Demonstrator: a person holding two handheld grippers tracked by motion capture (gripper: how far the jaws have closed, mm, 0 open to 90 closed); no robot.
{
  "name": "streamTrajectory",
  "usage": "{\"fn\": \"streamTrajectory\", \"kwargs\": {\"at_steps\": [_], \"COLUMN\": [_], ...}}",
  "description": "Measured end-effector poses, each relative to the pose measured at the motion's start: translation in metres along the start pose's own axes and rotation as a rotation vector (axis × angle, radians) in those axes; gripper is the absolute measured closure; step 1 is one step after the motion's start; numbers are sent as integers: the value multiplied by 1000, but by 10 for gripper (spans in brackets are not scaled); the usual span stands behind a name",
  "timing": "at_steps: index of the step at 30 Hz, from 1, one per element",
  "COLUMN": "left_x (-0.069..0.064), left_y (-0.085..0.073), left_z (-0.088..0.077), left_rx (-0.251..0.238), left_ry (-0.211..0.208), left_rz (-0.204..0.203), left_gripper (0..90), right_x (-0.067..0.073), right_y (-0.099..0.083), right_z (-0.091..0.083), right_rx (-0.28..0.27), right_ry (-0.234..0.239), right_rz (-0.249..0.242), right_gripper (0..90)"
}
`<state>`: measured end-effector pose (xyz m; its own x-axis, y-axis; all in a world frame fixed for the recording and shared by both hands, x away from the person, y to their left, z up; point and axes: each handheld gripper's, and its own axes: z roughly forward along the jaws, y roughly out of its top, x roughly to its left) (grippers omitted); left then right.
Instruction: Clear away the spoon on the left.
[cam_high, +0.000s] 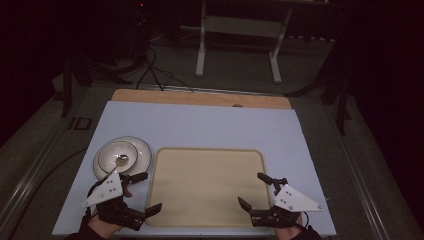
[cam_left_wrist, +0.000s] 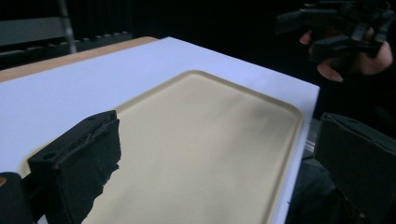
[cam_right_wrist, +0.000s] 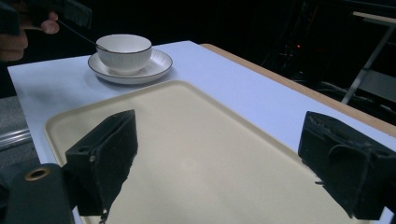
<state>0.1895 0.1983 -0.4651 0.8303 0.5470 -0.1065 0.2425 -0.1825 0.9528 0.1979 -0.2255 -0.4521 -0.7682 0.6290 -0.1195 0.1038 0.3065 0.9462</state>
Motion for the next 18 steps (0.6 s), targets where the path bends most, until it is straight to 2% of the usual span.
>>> {"fn": "streamTrajectory", "kwargs": {"at_steps": [3, 8, 12, 14, 18], "left_x": [-5, -13, -18, -20, -23], "left_y": [3, 11, 20, 25, 37], "left_z": [3, 5, 4, 4, 3], "left_rx": [26, 50, 43, 51, 49], "left_ry": [-18, -67, -100, -104, -85], "left_rz": [26, 50, 69, 76, 107], "left_gripper": [15, 19, 51, 51, 52], "right_x": [1, 4, 5, 4, 5], "right_y": [0, 1, 1, 0, 1], "right_z": [0, 3, 3, 3, 3], "right_rx": [-10, -1, -3, -6, -8], "right_ry": [-4, -4, -5, -7, -8], "right_rz": [10, -6, -6, -4, -7], "right_gripper": [121, 121, 121, 121, 121]}}
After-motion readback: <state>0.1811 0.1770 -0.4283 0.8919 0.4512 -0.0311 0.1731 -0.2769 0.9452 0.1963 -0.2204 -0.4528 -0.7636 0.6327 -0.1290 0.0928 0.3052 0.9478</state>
